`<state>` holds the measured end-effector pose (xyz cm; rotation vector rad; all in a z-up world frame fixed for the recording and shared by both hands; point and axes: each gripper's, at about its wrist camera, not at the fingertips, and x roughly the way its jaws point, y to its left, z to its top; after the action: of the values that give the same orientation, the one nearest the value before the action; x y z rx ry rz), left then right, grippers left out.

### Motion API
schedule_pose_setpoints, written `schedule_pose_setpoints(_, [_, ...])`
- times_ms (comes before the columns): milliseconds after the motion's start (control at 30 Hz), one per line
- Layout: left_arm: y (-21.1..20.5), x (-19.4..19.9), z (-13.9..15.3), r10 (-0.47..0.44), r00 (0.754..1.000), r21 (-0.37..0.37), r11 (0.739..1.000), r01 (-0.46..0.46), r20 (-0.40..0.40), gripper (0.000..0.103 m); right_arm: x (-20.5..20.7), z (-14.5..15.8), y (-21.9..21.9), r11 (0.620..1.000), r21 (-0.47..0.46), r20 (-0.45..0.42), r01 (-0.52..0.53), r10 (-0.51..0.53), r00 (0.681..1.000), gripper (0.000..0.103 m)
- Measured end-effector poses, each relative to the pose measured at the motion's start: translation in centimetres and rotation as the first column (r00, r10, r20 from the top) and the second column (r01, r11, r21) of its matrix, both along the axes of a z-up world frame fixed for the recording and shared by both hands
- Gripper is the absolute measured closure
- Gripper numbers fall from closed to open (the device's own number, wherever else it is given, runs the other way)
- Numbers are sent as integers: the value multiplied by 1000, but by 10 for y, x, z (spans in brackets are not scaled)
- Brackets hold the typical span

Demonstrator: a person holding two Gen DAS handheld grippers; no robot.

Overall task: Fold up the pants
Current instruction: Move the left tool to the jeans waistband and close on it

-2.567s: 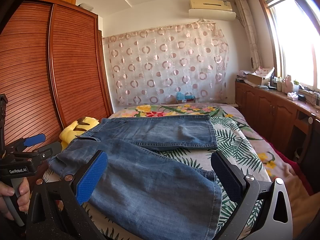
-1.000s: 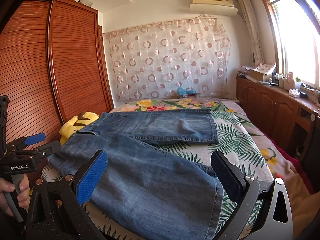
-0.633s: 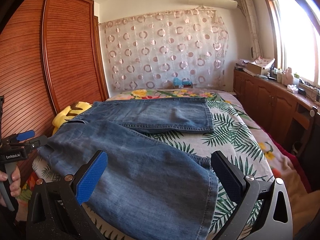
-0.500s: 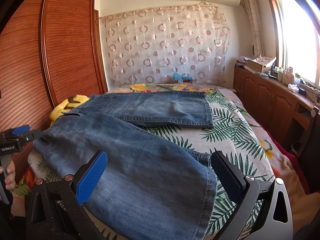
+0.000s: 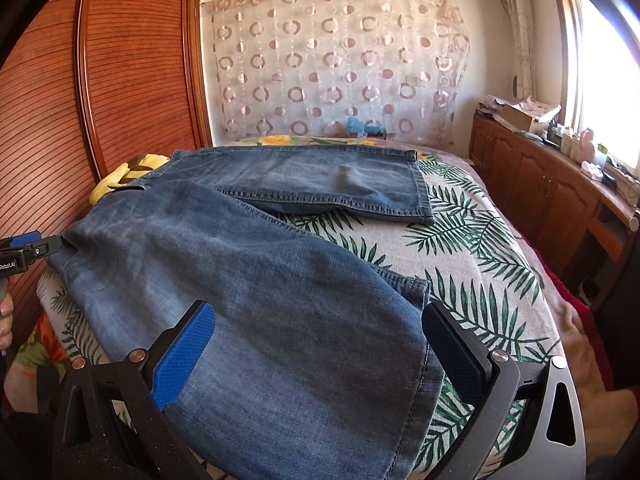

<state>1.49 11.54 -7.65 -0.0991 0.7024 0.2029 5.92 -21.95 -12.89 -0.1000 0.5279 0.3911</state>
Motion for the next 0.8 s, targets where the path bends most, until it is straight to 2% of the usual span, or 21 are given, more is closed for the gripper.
schedule_pose_setpoints(233, [34, -13, -4, 39, 999, -21, 999, -39, 3, 0, 0, -2, -3, 1000, -17, -16, -11, 11, 1000, 0])
schedule_pose_setpoints(533, [63, -18, -22, 59, 998, -71, 996, -62, -37, 33, 3, 0, -7, 999, -17, -43, -50, 49, 998, 0])
schedule_pose_setpoints(667, [70, -14, -35, 78, 994, -101, 991, -85, -75, 38, -2, 0, -5, 997, -24, -52, -77, 76, 996, 0])
schedule_pose_setpoints(800, [71, -13, -41, 75, 994, -111, 990, -83, -79, 41, -4, 1, -3, 994, -21, -62, -108, 106, 992, 0])
